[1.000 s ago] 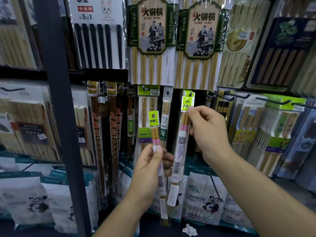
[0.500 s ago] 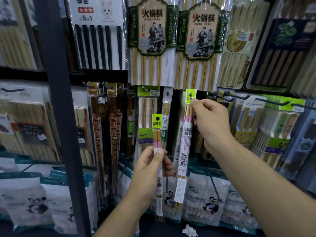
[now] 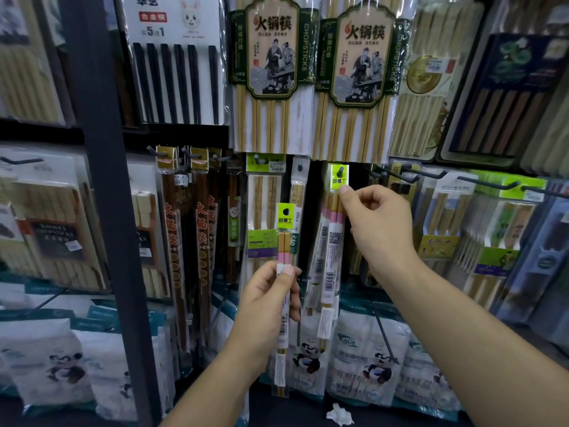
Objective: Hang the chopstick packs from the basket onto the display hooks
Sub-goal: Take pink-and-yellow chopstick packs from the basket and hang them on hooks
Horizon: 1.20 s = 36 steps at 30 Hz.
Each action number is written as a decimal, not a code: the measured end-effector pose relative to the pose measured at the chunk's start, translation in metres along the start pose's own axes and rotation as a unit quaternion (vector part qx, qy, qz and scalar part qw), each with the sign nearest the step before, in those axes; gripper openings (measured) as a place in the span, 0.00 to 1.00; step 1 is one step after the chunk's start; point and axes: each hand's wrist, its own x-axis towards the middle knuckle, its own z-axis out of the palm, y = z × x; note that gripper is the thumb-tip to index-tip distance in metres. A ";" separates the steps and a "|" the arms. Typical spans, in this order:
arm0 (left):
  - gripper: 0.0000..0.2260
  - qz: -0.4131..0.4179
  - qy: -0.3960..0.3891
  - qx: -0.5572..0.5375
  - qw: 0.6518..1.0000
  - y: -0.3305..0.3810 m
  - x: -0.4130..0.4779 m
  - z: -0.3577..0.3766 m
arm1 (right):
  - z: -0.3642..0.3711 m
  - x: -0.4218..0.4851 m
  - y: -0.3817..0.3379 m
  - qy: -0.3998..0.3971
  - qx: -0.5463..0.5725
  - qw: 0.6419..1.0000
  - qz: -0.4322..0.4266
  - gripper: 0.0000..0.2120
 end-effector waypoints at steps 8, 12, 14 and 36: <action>0.14 0.010 -0.016 0.007 1.000 0.015 0.007 0.012 | -0.010 -0.017 0.002 -0.018 0.027 0.999 -0.015 0.06; 0.10 0.031 -0.054 0.005 0.998 0.028 0.013 0.033 | -0.012 -0.021 -0.011 -0.082 0.067 0.994 -0.039 0.04; 0.09 0.059 -0.059 0.036 0.996 0.032 0.018 0.039 | -0.013 -0.017 -0.016 -0.087 0.061 0.993 -0.043 0.06; 0.03 0.127 -0.026 0.253 0.959 0.044 0.039 0.041 | -0.001 0.016 -0.009 -0.035 0.037 0.998 0.033 0.15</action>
